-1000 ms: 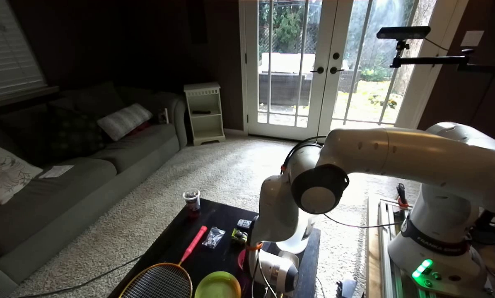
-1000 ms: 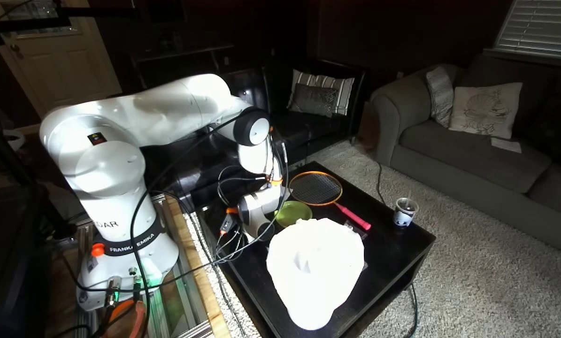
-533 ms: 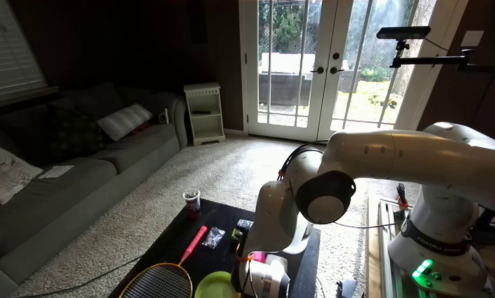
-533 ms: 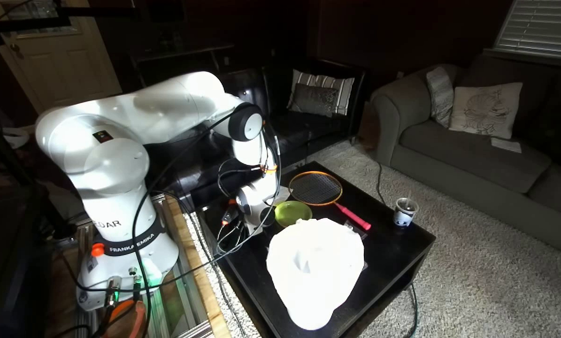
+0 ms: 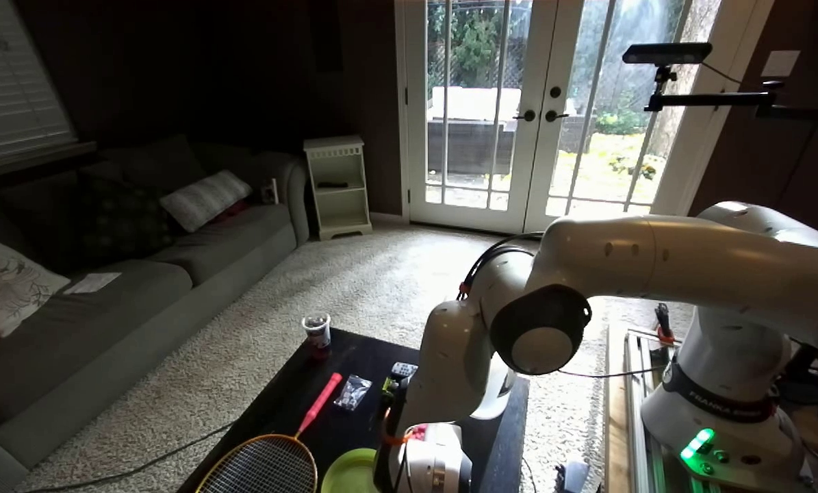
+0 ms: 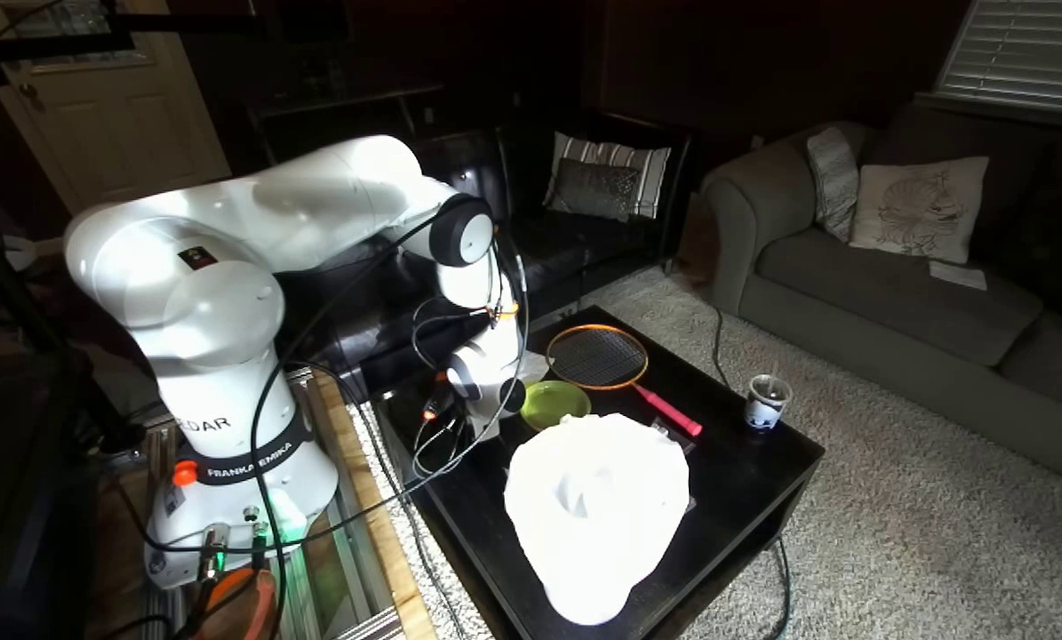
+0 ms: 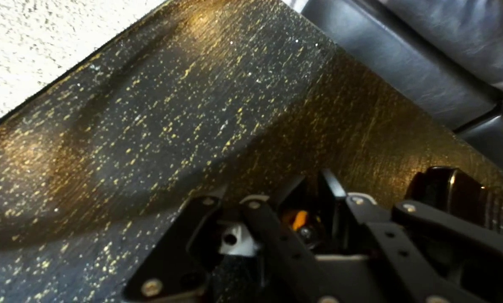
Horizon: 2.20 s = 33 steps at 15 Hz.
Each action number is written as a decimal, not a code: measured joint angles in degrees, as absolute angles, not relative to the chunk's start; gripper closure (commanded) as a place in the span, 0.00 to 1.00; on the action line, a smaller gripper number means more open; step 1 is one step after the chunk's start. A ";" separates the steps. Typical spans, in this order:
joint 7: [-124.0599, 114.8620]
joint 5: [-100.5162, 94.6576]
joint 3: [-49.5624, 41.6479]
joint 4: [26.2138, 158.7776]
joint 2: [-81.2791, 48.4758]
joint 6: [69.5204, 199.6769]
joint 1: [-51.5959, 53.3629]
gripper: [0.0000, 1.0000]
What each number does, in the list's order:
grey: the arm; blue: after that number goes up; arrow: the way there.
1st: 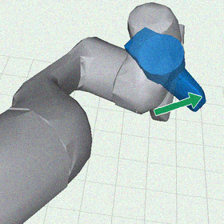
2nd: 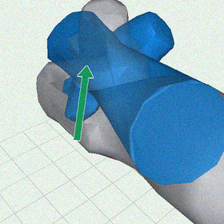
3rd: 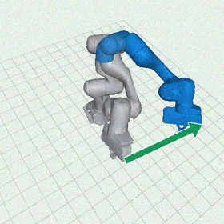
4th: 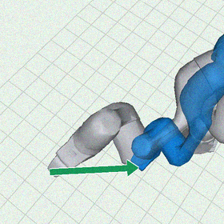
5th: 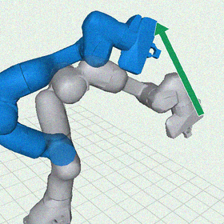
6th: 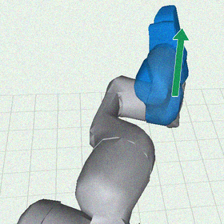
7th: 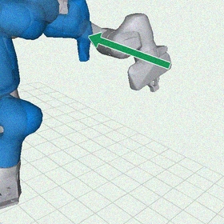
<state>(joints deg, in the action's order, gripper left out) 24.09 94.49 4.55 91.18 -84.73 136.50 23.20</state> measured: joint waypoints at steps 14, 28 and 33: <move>24.09 91.18 8.34 89.86 -84.06 144.94 22.76 0.30; 25.12 94.52 9.33 90.78 -83.13 159.09 22.60 0.00; 27.99 98.63 9.61 91.01 -82.85 162.01 22.61 0.47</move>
<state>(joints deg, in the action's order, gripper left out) 27.99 98.63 9.61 91.01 -82.85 162.01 22.61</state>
